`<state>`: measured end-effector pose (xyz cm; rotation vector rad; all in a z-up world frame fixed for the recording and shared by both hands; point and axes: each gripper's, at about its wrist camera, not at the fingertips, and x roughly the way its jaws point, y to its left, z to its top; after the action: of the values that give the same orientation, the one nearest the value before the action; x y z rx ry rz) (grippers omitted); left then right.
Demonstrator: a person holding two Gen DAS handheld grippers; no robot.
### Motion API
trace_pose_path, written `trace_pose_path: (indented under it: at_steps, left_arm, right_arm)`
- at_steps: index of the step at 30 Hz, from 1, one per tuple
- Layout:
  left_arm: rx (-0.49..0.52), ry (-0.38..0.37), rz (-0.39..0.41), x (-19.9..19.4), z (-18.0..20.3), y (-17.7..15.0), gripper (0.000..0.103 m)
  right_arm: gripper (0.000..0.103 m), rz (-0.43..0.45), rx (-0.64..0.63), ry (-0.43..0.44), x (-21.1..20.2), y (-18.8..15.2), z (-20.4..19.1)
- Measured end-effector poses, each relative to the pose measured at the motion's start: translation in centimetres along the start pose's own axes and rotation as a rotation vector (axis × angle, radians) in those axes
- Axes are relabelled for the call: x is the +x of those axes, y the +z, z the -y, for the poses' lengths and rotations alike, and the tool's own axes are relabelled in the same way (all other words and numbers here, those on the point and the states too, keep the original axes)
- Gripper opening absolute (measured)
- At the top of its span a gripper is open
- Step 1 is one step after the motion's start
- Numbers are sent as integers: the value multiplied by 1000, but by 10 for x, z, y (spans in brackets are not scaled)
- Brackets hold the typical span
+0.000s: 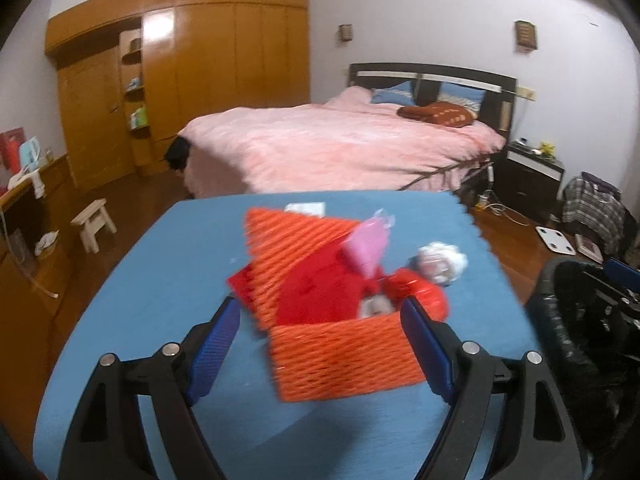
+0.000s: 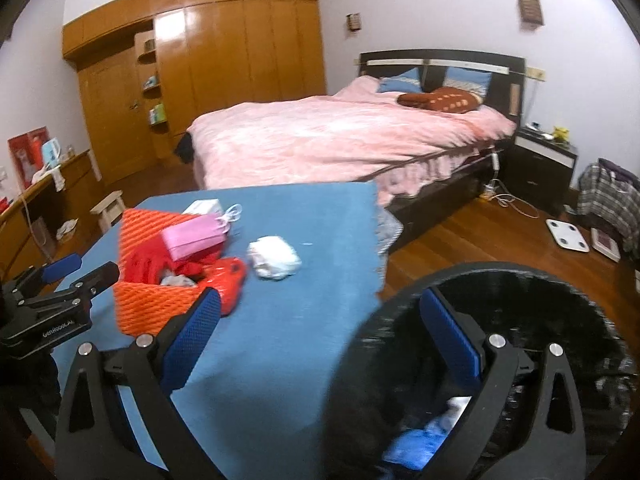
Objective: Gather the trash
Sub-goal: 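Grasp the orange mesh sleeve with the left gripper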
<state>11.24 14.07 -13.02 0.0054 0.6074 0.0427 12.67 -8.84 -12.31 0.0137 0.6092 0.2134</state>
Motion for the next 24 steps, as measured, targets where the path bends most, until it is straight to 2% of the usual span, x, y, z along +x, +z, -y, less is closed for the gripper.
trace_pose_path:
  at_steps: [7,12,15,18,20,23,24]
  left_arm:
    - [-27,-1,-52,19,-23,-15,79]
    - [-47,-29,-92,31,-28,-24,77]
    - [-56,-47,-110,37,-29,-26,72]
    - [-48,-78,-125,42,-27,-26,57]
    - [-41,-102,-135,44,-24,-26,43]
    - [-40,-123,-146,46,-22,-27,27]
    - [-39,-120,-146,45,-21,-27,25]
  right_arm:
    - [97,6,-91,11,26,-1,-37]
    - [97,-17,-94,12,36,-6,-42]
    - [97,-28,-100,3,40,-7,-42]
    - [97,-35,-98,-4,43,-9,-41]
    - [97,-37,-97,-8,43,-8,-40]
    - [97,-39,-97,-10,45,-8,-40]
    - [97,-40,-98,-10,45,-8,-40]
